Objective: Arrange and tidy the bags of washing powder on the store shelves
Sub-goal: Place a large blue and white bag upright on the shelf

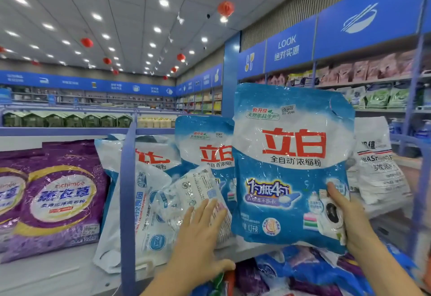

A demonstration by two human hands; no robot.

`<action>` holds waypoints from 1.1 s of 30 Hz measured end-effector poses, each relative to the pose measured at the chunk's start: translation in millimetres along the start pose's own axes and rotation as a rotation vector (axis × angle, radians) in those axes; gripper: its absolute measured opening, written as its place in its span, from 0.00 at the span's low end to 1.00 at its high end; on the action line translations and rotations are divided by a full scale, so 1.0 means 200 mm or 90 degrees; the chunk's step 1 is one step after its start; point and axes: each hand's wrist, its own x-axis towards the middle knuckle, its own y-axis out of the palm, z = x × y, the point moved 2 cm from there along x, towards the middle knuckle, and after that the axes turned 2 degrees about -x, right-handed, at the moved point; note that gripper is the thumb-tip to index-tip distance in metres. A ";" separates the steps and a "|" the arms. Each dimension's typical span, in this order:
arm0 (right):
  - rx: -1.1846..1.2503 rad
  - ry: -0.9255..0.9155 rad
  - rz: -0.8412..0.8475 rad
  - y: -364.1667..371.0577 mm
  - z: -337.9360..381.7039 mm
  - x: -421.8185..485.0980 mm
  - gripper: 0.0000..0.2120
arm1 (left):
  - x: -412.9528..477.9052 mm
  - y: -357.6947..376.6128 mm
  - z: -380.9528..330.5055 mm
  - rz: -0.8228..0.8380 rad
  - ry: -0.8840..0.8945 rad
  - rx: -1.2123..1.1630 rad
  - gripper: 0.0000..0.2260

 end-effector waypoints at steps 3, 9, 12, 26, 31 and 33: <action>-0.002 0.002 -0.011 -0.04 -0.05 0.16 0.15 | 0.11 0.06 0.00 0.030 0.047 0.123 0.43; 0.000 0.001 0.043 0.01 -0.15 0.41 0.10 | 0.20 0.04 -0.02 0.083 0.023 0.262 0.39; 0.020 -0.014 0.080 0.05 -0.19 0.47 0.05 | 0.17 -0.02 -0.05 0.074 0.023 0.255 0.32; 0.006 0.004 0.171 0.30 -0.42 0.41 0.11 | -0.19 -0.10 0.08 -0.089 -0.024 0.403 0.22; -0.019 0.012 0.195 0.51 -0.47 0.49 0.17 | -0.27 -0.16 0.12 -0.232 -0.046 0.459 0.22; -0.055 0.027 0.200 0.57 -0.52 0.52 0.17 | -0.28 -0.16 0.13 -0.260 -0.053 0.467 0.21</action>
